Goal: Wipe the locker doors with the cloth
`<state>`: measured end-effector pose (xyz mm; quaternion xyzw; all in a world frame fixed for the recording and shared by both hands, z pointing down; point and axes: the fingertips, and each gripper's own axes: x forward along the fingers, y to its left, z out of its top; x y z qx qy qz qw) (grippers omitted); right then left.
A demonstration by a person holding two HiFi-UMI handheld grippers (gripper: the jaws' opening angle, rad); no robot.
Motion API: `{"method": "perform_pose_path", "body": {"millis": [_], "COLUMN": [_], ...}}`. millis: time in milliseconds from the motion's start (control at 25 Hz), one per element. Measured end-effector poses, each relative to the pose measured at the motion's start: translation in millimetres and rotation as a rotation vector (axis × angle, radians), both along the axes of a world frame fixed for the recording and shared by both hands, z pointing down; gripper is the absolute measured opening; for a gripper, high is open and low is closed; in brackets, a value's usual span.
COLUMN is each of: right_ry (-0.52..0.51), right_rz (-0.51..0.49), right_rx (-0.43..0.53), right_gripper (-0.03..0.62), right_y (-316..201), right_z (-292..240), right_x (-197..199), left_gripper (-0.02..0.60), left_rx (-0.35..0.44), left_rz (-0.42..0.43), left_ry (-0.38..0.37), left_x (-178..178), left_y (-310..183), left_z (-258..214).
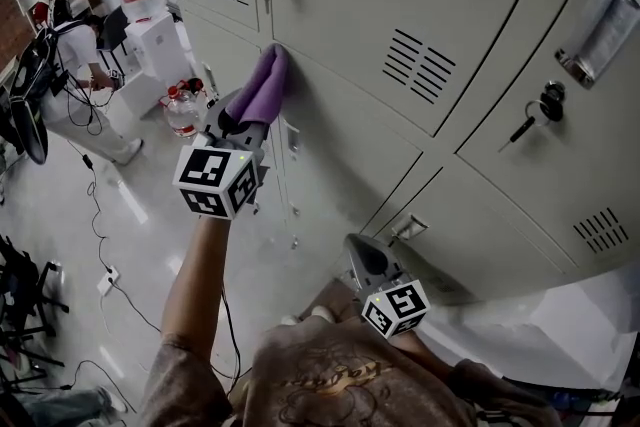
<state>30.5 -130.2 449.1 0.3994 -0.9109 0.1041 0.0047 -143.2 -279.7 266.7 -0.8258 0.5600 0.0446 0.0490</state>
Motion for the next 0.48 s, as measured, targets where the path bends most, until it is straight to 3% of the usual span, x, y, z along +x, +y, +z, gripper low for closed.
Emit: {"method": "perform_pose_path", "body": {"millis": [480], "right_ry": [-0.004], "right_rz": [0.017], "right_rx": [0.005], "right_gripper": [-0.003], "right_y": [-6], "right_z": [0], "right_x": [5], "left_gripper": [0.041], "left_rx": [-0.041], "left_rz": [0.057], "left_ry": [-0.012], "left_x": [22], "left_y": [-15], "left_z": [6]}}
